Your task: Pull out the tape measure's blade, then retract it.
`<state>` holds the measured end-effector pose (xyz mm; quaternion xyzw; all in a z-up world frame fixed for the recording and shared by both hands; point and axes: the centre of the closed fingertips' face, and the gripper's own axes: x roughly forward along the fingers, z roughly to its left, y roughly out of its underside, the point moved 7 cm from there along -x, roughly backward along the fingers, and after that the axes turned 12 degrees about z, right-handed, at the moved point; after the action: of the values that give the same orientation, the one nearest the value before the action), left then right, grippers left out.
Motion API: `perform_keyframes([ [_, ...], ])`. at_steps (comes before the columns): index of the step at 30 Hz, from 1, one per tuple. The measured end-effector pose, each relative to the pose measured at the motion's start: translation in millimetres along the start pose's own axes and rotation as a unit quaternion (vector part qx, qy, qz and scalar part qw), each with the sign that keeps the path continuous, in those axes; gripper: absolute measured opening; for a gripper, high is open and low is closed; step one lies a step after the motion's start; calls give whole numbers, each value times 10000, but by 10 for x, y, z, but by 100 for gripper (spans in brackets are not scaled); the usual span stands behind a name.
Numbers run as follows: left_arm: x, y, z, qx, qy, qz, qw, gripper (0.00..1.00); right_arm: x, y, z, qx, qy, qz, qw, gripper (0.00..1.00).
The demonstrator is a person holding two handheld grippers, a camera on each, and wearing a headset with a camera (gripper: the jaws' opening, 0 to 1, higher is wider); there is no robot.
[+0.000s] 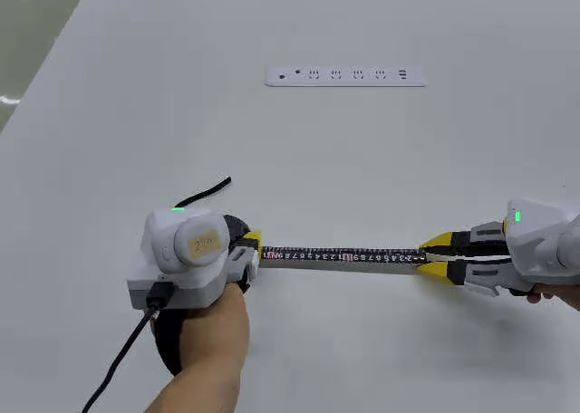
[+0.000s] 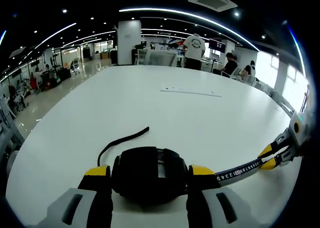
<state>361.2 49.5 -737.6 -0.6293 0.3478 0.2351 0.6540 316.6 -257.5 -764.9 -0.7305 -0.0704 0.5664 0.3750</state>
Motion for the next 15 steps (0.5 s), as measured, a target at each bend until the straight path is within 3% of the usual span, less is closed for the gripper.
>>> perform_keyframes([
  [15, -3, -1, 4, 57, 50, 6, 10000, 55, 16, -22, 9, -39, -31, -4, 10000, 11],
])
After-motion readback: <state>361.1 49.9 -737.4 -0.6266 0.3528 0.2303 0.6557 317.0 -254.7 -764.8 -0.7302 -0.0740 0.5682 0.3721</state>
